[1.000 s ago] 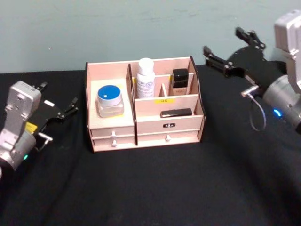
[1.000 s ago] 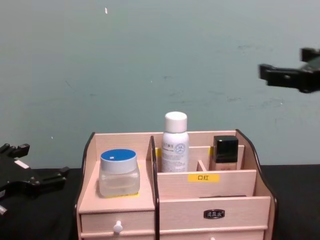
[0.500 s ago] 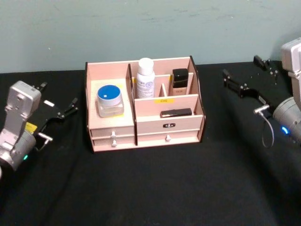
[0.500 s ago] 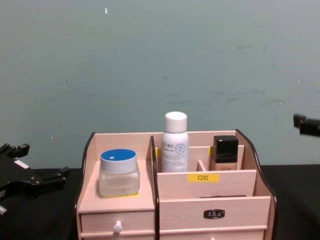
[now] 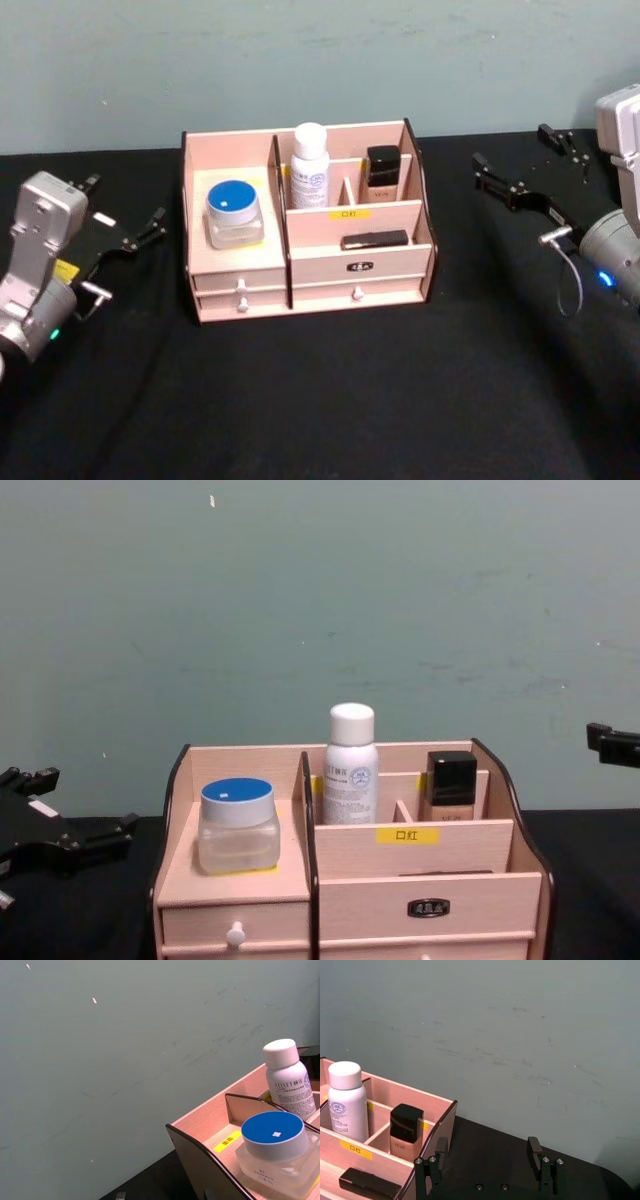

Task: Pick up the facial cleanser and watermelon frost from the table and place them into the tiered storage box.

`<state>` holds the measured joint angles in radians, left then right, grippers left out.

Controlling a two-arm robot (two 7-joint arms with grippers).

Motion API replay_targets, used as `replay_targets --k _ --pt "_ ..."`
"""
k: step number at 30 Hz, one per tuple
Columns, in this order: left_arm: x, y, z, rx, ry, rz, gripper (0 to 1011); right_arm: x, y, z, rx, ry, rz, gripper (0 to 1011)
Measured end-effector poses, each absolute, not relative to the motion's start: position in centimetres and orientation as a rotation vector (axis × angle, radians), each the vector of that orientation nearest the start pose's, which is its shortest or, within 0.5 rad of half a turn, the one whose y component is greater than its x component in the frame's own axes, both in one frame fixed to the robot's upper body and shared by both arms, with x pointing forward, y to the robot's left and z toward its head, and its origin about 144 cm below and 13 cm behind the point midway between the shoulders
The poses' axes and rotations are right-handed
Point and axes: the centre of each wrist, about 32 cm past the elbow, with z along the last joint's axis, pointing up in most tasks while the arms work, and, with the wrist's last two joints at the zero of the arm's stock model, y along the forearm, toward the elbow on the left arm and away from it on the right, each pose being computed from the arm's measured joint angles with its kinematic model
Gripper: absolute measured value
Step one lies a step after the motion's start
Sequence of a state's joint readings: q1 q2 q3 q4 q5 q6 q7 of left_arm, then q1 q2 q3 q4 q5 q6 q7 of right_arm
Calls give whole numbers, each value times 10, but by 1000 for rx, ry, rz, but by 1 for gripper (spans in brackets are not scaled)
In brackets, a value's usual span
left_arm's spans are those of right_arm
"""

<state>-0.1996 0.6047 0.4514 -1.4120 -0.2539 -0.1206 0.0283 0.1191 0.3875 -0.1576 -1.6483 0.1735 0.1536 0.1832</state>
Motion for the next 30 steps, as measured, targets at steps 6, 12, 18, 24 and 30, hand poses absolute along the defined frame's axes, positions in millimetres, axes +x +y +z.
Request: replay_targets --k 6,12,18,24,30 --pt "489 310 1140 304 -285 1248 1010 485 -283 1207 -188 -156 -1237 1003" --pt "489 310 1140 304 -285 1248 1010 485 -283 1208 -186 -158 -1237 1003" --pt "489 310 1140 304 -285 1248 1010 485 -283 1208 -185 -159 -1237 1002" --pt "489 310 1140 304 -285 1248 1009 485 -283 1208 -185 -160 -1237 1002" --pt "489 310 1140 305 -285 1248 1010 485 -283 1208 -184 -161 -1237 1002"
